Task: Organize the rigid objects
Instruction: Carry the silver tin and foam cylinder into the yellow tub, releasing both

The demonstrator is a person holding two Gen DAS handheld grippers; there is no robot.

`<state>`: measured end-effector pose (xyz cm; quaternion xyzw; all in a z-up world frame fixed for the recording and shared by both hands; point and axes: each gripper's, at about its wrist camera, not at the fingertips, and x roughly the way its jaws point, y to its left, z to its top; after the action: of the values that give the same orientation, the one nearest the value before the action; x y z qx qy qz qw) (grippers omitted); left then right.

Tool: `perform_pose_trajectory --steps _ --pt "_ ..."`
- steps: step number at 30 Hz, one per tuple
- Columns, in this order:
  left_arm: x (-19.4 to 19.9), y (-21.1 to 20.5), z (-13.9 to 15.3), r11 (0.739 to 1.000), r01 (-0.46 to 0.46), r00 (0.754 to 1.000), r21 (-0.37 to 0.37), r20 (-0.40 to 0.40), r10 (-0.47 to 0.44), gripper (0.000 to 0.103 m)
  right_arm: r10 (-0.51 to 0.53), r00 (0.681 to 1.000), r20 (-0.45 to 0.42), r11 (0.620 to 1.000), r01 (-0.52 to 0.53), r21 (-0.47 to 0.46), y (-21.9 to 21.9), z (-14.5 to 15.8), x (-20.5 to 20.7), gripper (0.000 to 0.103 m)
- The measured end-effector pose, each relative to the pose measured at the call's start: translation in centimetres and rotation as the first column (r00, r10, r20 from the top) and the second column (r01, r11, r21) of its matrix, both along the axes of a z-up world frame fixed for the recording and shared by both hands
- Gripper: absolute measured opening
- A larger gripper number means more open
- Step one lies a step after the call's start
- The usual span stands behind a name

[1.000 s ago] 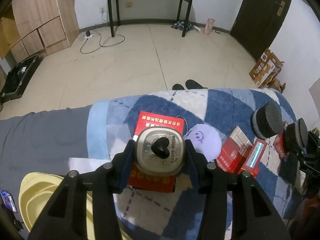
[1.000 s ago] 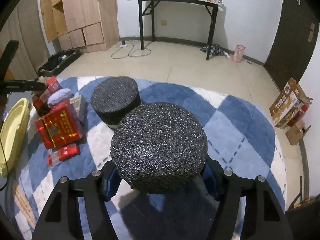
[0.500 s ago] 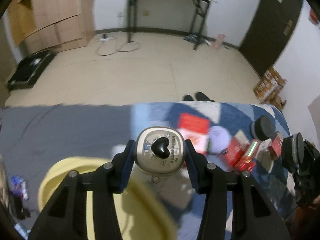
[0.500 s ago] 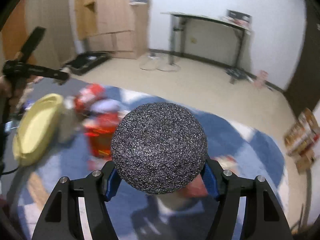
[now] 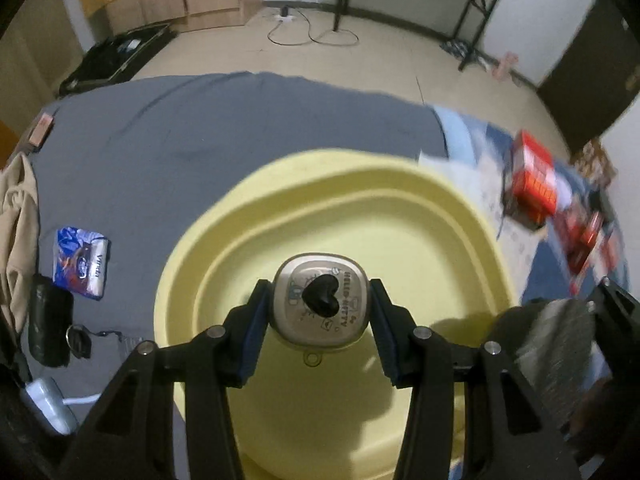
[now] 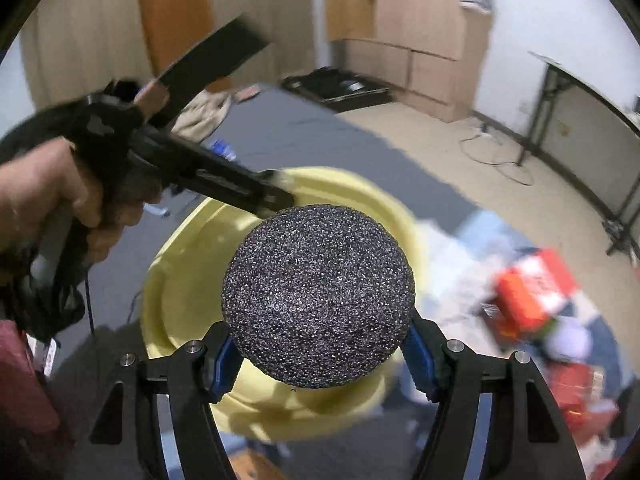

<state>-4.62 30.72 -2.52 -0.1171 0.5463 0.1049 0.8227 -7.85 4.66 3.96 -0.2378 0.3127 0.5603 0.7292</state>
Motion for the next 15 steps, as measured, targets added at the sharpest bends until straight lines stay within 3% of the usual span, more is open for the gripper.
perform_pose_trajectory --steps 4,15 --pt "0.2 1.2 -2.0 0.999 -0.028 0.999 -0.029 -0.017 0.028 0.05 0.034 0.999 0.026 0.997 -0.032 -0.069 3.4 -2.7 -1.8 0.068" --pt "0.1 2.7 -4.1 0.997 -0.067 0.997 -0.048 -0.036 0.066 0.05 0.024 1.0 0.014 0.984 -0.021 -0.176 7.4 -6.9 -0.4 0.068"
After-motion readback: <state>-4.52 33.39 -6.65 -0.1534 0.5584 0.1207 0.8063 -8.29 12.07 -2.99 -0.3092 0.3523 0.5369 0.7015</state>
